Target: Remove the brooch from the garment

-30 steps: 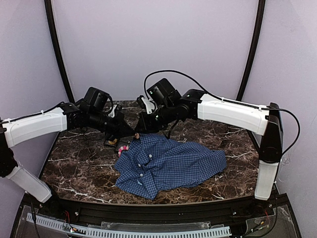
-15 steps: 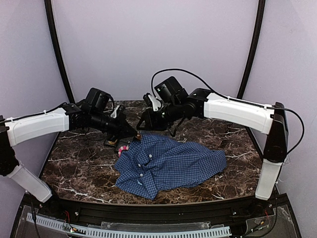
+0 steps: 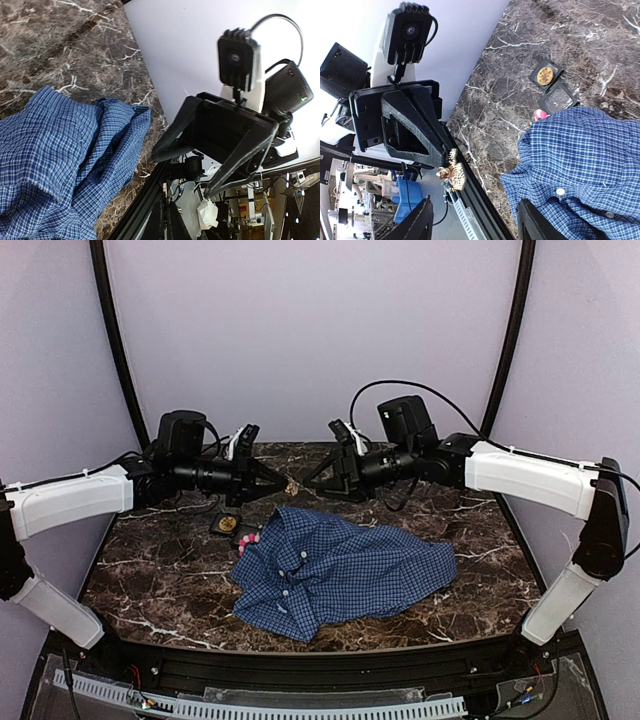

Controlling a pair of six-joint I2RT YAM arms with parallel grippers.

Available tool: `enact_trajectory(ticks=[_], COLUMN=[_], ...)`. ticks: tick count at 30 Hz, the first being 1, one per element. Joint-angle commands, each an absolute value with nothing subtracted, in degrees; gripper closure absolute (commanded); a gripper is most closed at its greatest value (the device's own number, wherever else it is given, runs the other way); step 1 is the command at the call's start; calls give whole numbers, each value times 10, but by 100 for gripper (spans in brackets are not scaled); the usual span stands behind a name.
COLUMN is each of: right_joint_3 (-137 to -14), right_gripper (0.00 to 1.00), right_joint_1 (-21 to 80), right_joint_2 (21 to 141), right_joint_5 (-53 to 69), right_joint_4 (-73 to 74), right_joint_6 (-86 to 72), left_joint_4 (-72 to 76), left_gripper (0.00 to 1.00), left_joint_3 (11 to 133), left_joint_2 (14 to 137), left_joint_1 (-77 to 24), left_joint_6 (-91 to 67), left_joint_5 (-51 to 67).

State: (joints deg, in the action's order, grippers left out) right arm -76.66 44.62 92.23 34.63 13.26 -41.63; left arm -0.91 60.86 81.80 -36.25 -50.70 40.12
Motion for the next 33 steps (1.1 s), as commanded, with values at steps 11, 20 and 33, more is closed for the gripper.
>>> enact_trajectory(ticks=[11, 20, 33], right_joint_3=[-755, -746, -738], right_gripper=[68, 81, 99], right_joint_1=[446, 446, 446], right_joint_2=[939, 945, 948], right_joint_5=[453, 466, 470], right_joint_4=[4, -33, -57], right_joint_6=[-474, -495, -508], left_joint_4=[116, 136, 146], left_gripper=[99, 99, 99], left_joint_3=[594, 594, 595], left_joint_2=[798, 802, 810], left_joint_1=[-360, -360, -360], left_joint_6=[-512, -521, -531], left_joint_5=[466, 478, 481])
